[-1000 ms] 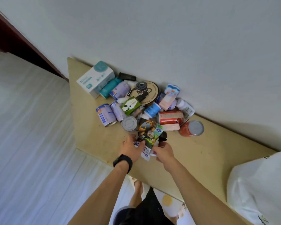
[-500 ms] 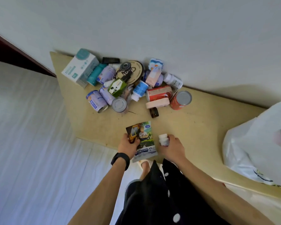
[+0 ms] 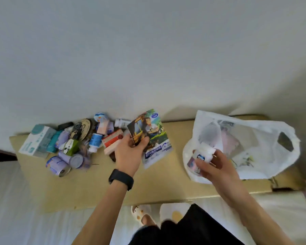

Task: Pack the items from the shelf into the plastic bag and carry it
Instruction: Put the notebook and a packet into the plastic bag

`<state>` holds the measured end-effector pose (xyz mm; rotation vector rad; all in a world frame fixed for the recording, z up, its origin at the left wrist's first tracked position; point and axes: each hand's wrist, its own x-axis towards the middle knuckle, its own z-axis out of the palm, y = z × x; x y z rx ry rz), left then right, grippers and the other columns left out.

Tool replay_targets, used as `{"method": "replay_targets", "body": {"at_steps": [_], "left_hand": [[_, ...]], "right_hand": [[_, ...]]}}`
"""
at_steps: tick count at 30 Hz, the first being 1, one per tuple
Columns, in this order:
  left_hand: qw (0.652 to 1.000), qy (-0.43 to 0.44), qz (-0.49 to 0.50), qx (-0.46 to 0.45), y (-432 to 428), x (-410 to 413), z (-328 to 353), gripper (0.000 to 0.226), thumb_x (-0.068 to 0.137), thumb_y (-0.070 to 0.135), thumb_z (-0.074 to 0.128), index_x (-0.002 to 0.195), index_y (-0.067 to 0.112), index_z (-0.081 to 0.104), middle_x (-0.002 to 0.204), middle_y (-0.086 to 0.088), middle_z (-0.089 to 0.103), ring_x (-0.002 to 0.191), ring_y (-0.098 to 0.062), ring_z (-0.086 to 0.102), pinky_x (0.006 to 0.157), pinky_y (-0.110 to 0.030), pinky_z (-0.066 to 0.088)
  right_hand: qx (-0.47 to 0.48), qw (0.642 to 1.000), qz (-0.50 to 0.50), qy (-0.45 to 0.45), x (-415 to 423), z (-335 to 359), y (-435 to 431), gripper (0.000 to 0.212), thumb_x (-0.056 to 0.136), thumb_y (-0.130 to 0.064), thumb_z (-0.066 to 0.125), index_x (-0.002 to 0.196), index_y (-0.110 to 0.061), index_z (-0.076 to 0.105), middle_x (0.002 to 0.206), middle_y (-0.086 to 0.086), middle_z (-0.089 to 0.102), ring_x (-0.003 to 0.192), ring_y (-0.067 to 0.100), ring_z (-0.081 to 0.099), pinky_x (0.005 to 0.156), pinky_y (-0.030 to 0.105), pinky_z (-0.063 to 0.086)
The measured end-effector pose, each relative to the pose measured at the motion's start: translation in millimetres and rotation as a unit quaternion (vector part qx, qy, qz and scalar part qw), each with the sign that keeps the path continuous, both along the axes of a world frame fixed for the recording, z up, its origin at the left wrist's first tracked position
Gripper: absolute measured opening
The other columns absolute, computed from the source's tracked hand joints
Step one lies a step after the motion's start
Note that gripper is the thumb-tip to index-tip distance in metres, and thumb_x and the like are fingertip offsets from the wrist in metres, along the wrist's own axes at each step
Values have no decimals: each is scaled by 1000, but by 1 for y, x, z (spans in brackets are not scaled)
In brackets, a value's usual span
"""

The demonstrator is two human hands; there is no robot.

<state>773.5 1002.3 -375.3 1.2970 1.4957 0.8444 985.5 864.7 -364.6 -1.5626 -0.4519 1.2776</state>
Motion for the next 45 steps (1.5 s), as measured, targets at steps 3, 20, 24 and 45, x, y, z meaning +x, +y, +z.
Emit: {"method": "replay_targets", "body": {"at_steps": [3, 20, 24, 45], "left_hand": [[995, -16, -62, 82, 4, 89, 46, 14, 82, 27, 77, 89, 30, 65, 82, 14, 73, 76, 2, 68, 67, -19, 52], [618, 571, -478, 254, -61, 284, -37, 45, 88, 2, 41, 129, 20, 45, 90, -3, 71, 86, -24, 66, 96, -41, 32], [697, 472, -522, 140, -57, 291, -46, 33, 98, 19, 40, 129, 23, 51, 116, -6, 66, 106, -28, 60, 96, -41, 41], [751, 441, -462, 168, -84, 238, -66, 62, 94, 58, 37, 150, 37, 20, 162, -6, 13, 149, -25, 10, 118, -49, 11]], "right_hand": [[53, 996, -74, -8, 56, 26, -34, 47, 71, -19, 77, 116, -16, 65, 107, 9, 75, 100, 27, 72, 84, 44, 54], [18, 976, -218, 1, 156, -10, -200, 54, 71, -14, 87, 120, -14, 64, 106, 8, 76, 98, 25, 73, 78, 41, 59], [7, 979, -204, -18, 155, -12, -197, 45, 78, -7, 81, 119, -14, 64, 103, 6, 77, 95, 22, 73, 73, 34, 60], [-225, 915, 216, -257, 173, -63, -48, 33, 88, -34, 57, 117, -21, 52, 94, -2, 62, 72, 13, 56, 59, 24, 41]]}}
